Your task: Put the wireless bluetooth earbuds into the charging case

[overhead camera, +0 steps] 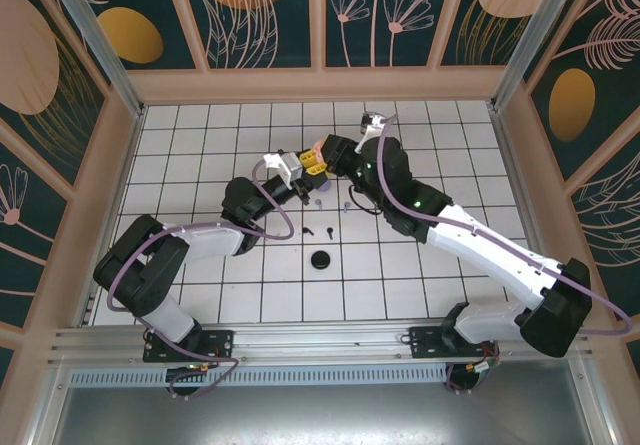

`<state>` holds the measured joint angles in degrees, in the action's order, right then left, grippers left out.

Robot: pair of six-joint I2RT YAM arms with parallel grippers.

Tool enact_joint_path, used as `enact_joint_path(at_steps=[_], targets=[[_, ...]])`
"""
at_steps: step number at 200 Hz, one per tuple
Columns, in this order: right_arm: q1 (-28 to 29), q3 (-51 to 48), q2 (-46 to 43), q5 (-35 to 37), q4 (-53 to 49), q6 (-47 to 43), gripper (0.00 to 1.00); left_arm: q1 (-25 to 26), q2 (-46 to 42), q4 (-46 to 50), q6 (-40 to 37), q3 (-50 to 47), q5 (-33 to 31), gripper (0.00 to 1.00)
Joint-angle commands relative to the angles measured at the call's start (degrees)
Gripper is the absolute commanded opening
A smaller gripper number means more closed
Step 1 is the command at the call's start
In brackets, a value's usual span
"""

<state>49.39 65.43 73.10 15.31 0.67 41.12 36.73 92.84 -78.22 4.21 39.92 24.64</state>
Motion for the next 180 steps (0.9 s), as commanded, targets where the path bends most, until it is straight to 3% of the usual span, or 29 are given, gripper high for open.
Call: enact_joint_path(at_steps=[1,38,142,180], targets=[[2.9,-2.6,1.0,0.9,-4.7,-1.0,0.17,0.6,-1.6,-4.9,0.6,0.6,0.4,0.0],[3.0,-2.9,-0.2,2.1,-5.1,-0.6,0.2,0.7,-1.5,-4.9,0.6,0.5,0.3,0.0],[1.7,2.7,-0.5,1.1,-6.3,-1.6,0.56,0.6,-1.7,-4.3,0.5,0.3,0.8,0.0],[0.0,4.6,-3.5,-0.5,-9.4,-2.1,0.59,0.7,-2.1,-3.3,-0.2,-0.1,0.8,0.0]])
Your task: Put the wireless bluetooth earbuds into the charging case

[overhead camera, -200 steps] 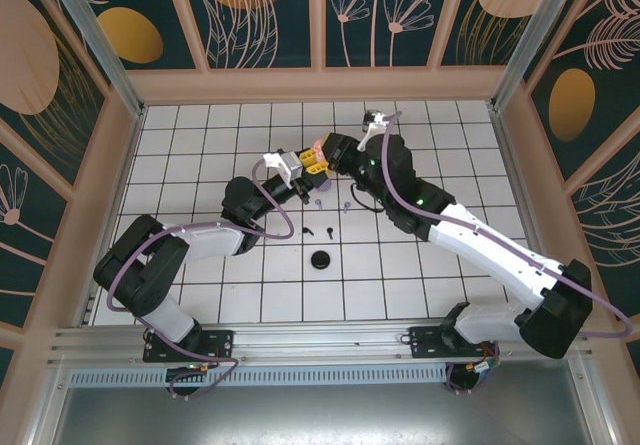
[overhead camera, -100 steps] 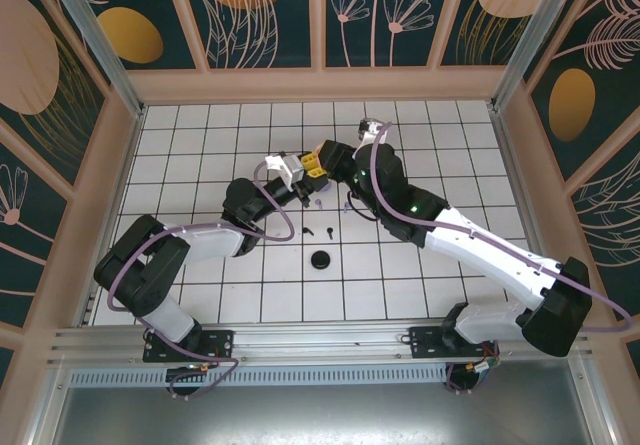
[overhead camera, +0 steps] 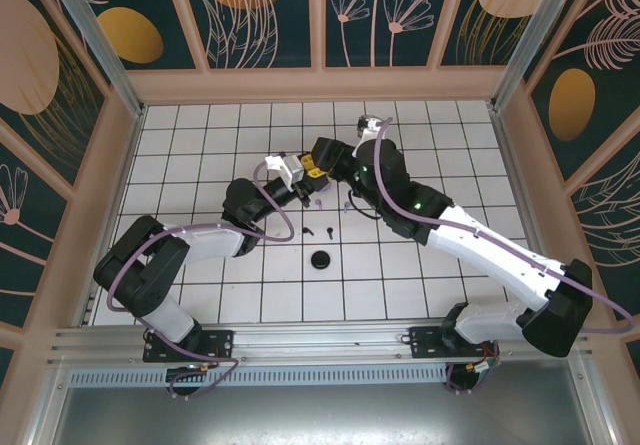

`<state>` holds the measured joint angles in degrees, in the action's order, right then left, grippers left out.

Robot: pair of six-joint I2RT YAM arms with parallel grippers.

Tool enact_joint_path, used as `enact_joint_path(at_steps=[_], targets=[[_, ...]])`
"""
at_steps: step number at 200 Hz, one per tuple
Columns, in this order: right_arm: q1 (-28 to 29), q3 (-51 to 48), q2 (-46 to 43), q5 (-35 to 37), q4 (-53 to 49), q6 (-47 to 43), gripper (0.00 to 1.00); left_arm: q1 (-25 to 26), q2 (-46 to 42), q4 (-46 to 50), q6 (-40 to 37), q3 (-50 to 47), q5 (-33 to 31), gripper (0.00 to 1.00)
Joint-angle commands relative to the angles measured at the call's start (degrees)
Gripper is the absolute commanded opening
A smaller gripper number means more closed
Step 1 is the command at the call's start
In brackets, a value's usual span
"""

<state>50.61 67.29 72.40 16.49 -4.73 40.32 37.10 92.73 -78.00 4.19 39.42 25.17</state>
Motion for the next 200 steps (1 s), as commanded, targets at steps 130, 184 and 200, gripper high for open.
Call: enact_joint_path(at_steps=[130,184,200], targets=[[-14.4,32.3,13.3,-18.8,-31.3,-14.2,0.19,0.4,-3.6,5.8,-5.5,0.3,5.2,0.0],[-15.0,41.9,25.0,-25.2,-41.5,-18.5,0.08,0.5,-3.4,7.3,-7.2,0.6,5.3,0.0],[-14.9,39.8,24.6,-27.0,-41.8,-18.8,0.07,0.5,-3.3,7.4,-7.1,0.9,5.0,0.0]])
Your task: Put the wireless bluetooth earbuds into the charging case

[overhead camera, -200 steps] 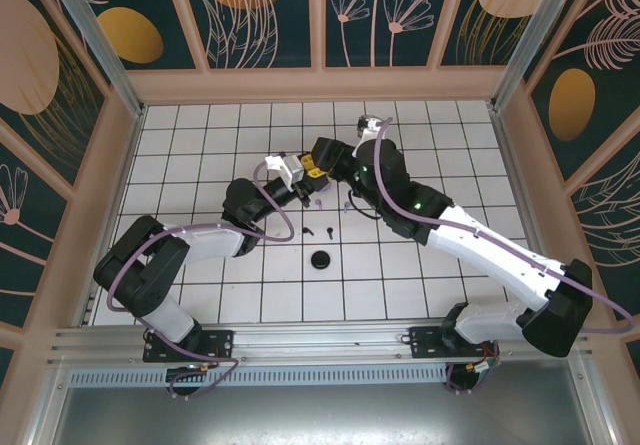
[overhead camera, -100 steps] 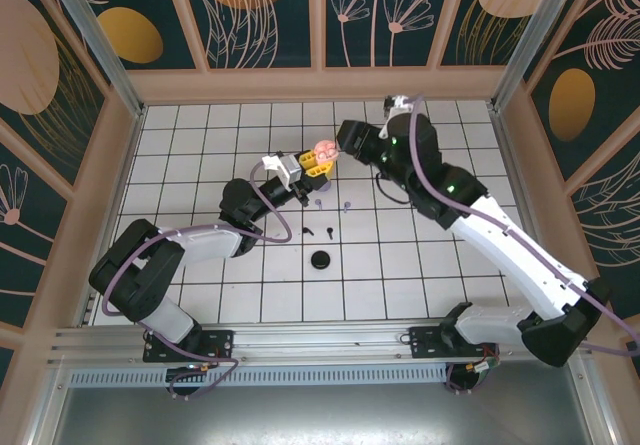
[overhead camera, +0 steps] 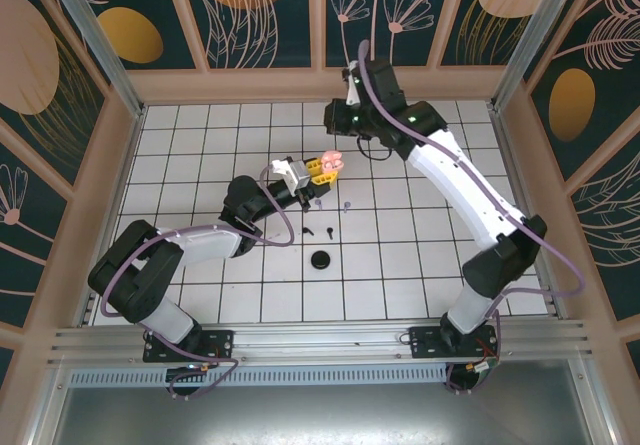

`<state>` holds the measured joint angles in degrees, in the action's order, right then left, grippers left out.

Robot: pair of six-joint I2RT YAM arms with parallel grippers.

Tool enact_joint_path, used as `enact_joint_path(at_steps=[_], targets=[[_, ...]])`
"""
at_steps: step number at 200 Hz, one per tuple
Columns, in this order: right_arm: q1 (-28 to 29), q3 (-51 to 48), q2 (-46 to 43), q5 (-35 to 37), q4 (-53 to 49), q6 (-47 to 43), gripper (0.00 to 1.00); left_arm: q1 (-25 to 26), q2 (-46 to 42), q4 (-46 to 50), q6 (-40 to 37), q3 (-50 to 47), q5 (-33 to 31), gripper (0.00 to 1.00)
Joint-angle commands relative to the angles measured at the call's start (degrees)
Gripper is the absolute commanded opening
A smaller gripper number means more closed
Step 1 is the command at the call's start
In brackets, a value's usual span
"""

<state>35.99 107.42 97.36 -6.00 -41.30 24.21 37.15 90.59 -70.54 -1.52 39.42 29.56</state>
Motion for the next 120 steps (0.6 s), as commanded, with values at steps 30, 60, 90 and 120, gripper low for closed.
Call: enact_joint_path(at_steps=[30,60,90,120], targets=[[1.3,-7.5,-5.0,-6.0,-5.0,-2.9,0.04,0.5,-0.3,-0.1,-0.6,1.7,-0.2,0.0],[3.7,-17.9,-12.6,-6.4,-3.2,-0.9,0.03,0.5,0.6,-1.4,1.0,2.3,-1.3,0.0],[1.4,-26.5,-21.9,1.0,2.1,5.6,0.04,0.5,2.0,-1.9,3.8,3.3,-1.2,0.0],[-4.3,-35.5,-32.3,11.2,8.5,12.3,0.18,1.2,3.1,0.3,6.8,4.4,-2.4,0.0]])
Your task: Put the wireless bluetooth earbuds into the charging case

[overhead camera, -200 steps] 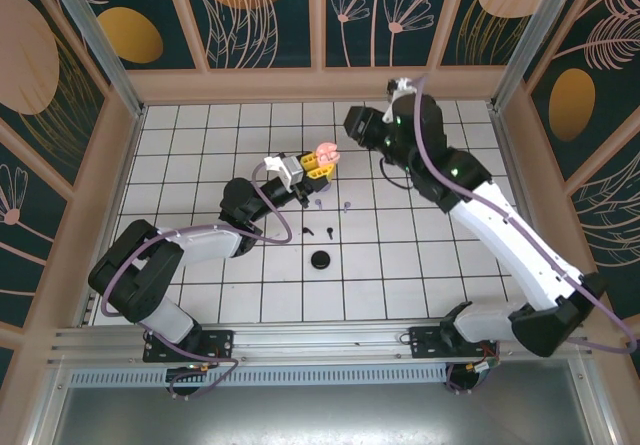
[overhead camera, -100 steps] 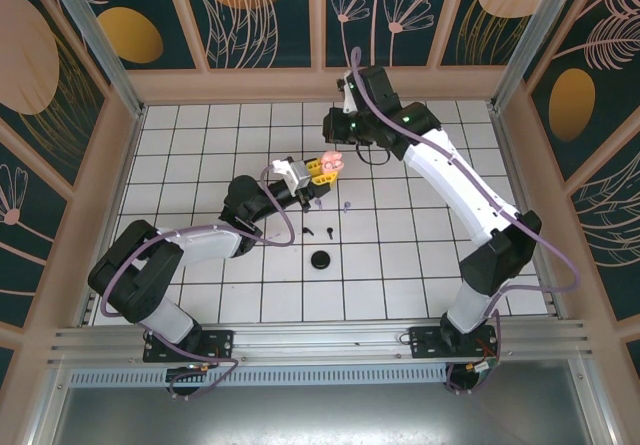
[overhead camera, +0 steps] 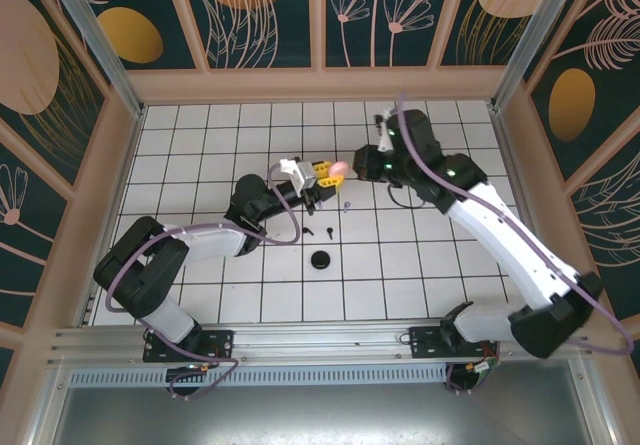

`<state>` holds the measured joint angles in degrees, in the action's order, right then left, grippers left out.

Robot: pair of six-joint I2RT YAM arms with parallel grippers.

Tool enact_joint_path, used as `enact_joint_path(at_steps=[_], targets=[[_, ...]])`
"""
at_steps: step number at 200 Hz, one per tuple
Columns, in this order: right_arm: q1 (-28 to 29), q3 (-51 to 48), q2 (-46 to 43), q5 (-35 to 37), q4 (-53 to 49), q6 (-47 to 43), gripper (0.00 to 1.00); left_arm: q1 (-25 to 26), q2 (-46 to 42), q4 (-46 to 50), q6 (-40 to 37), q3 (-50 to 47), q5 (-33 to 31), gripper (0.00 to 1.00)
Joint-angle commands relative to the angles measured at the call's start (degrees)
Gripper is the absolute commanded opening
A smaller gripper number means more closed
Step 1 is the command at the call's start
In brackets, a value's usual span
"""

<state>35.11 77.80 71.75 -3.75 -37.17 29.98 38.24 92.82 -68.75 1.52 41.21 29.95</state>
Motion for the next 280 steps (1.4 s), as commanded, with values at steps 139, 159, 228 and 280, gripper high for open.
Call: enact_joint_path(at_steps=[139,159,228,280], targets=[[-10.7,-22.8,-22.0,13.6,4.7,11.4,0.53,9.9,37.2,39.0,47.0,41.5,-14.1,0.0],[-10.7,-22.9,-21.9,12.8,4.8,10.9,0.53,9.9,40.8,41.3,51.0,45.2,-15.2,0.0],[-11.3,-22.6,-22.1,11.3,5.0,9.5,0.54,10.0,48.4,55.1,54.5,56.8,-17.0,0.08],[-11.8,-22.7,-23.4,11.2,4.9,9.5,0.57,10.1,48.4,64.7,52.0,60.8,-19.8,0.25]])
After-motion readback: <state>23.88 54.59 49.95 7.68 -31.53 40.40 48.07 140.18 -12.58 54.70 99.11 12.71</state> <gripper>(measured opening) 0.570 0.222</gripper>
